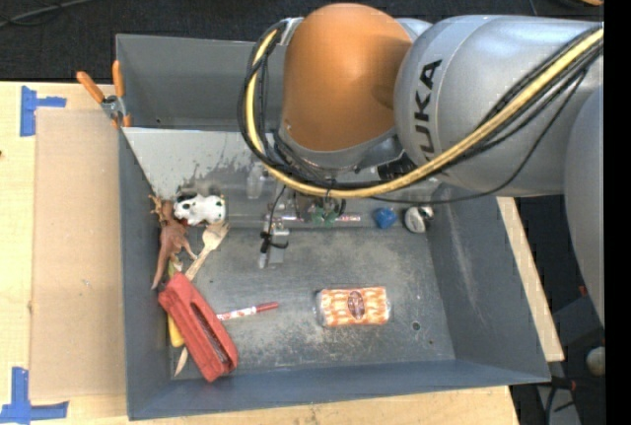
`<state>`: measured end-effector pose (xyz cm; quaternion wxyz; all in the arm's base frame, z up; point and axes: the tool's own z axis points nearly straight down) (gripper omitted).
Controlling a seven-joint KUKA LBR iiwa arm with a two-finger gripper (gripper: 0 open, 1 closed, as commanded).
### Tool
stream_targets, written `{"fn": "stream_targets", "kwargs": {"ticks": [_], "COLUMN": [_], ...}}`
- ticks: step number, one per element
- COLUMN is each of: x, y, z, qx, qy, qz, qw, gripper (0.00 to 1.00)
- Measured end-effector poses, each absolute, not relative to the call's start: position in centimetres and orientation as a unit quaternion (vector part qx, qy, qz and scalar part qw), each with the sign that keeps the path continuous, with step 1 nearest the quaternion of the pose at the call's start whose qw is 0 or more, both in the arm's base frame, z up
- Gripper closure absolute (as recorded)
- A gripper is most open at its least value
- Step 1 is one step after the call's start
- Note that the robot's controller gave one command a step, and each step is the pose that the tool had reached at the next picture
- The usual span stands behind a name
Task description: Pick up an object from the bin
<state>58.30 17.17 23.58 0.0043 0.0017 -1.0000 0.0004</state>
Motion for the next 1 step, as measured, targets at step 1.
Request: {"fn": "stream_targets", "kwargs": {"ticks": [1], "x": [58.45], "y": [17.05], "z": [24.08], "qx": [-0.001], "qy": [-1.000], "qz": [0.000], "qw": [0.000], "gripper": [0.00]}}
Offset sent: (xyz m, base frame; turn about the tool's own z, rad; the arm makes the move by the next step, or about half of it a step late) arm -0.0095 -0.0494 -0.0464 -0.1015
